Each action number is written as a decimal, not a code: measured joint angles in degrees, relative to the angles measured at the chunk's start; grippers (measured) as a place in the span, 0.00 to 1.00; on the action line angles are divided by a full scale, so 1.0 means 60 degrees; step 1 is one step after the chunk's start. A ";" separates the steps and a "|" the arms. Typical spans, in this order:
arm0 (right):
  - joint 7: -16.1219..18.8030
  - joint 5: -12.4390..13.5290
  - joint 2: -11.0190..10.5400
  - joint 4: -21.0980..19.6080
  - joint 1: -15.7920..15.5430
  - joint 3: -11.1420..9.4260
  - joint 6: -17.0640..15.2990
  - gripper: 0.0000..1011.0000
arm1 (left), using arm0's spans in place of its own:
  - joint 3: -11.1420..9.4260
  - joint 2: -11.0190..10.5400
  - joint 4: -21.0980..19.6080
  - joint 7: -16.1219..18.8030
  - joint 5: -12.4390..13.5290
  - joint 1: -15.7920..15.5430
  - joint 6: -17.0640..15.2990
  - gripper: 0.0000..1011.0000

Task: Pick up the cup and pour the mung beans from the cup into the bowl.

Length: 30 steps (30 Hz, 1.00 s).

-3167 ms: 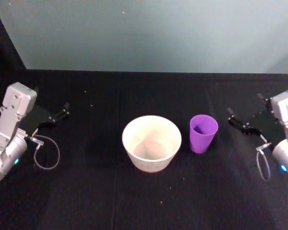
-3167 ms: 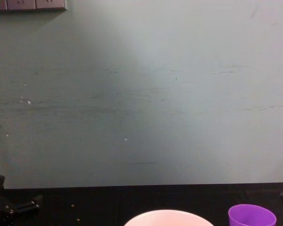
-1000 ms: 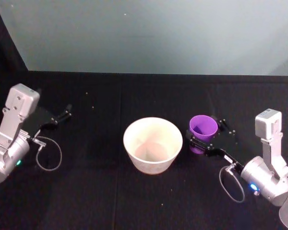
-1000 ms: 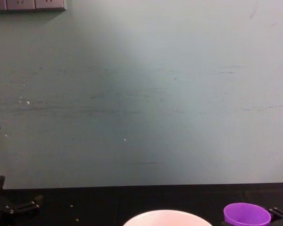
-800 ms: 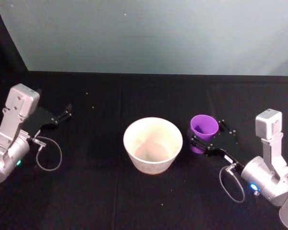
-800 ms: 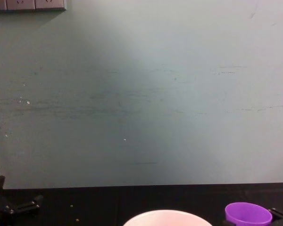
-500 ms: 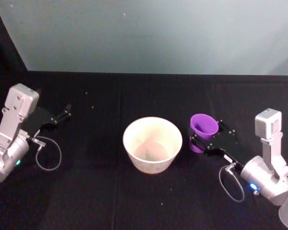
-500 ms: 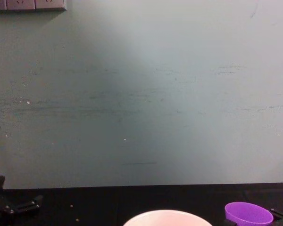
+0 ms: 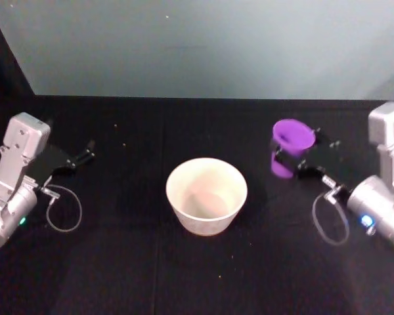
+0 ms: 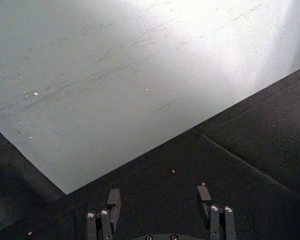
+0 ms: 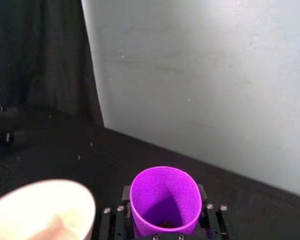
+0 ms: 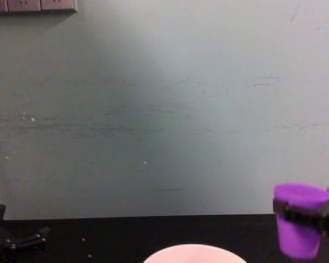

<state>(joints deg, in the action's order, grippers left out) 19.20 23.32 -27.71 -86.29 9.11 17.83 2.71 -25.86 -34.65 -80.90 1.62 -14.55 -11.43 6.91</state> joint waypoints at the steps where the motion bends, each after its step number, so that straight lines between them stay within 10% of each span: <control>1: -0.0019 0.0039 -0.0080 -0.0310 -0.0003 -0.0125 -0.0237 0.73 | 0.0000 0.0001 0.0000 0.0000 0.0000 0.0000 0.0000 0.99; 17: -0.0025 0.0300 -0.0558 -0.2397 0.0203 -0.1007 -0.2108 0.73 | 0.0000 0.0000 0.0000 0.0000 0.0000 0.0001 0.0000 0.99; 30: -0.0029 0.0261 -0.0551 -0.2329 0.0198 -0.0982 -0.2046 0.73 | 0.0001 0.0000 0.0000 0.0000 0.0000 0.0000 0.0000 0.99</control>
<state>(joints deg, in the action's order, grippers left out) 19.03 24.88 -31.02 -100.26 10.30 11.94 -9.57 -25.86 -34.65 -80.90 1.62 -14.55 -11.43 6.91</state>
